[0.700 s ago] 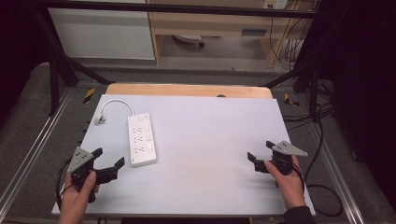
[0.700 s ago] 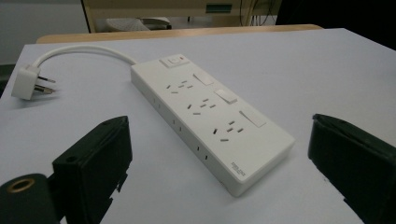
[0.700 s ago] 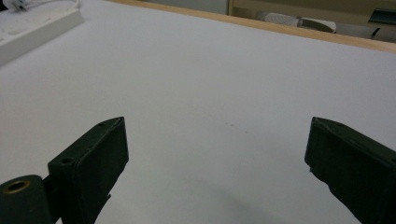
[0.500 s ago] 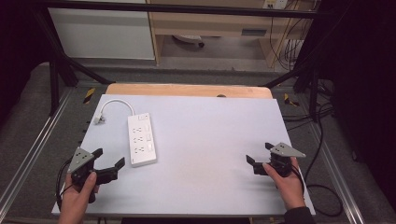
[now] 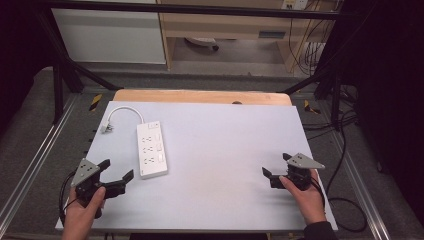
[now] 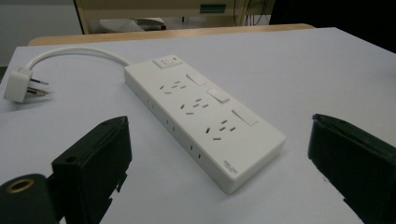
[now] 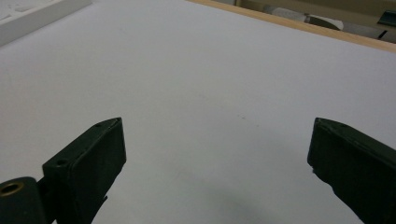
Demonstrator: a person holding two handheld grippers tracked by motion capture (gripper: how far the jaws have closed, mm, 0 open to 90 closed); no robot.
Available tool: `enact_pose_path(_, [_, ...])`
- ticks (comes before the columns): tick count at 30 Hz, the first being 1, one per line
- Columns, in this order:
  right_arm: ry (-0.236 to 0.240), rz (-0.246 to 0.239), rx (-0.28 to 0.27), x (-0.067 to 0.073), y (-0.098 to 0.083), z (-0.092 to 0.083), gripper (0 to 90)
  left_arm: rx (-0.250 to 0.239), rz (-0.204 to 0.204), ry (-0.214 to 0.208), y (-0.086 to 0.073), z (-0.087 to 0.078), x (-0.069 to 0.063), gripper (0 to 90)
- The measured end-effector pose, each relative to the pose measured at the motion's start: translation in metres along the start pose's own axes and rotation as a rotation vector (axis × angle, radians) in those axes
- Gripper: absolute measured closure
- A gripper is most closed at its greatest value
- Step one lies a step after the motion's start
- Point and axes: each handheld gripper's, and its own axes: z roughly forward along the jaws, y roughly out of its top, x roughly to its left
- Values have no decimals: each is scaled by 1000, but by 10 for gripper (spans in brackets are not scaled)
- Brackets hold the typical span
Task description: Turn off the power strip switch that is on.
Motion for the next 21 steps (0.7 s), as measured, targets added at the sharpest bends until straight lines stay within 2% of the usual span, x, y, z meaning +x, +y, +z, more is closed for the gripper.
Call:
enact_pose_path(5, [9,-10,3,2,0,-1,48,-16,2,-16,1,-1,-3,59])
enact_pose_path(11, [12,-22,7,4,0,-1,44,-14,12,-34,2,-2,-7,58])
enact_pose_path(21, [4,-20,10,4,-1,-3,44,-16,-1,-32,2,-2,-6,61])
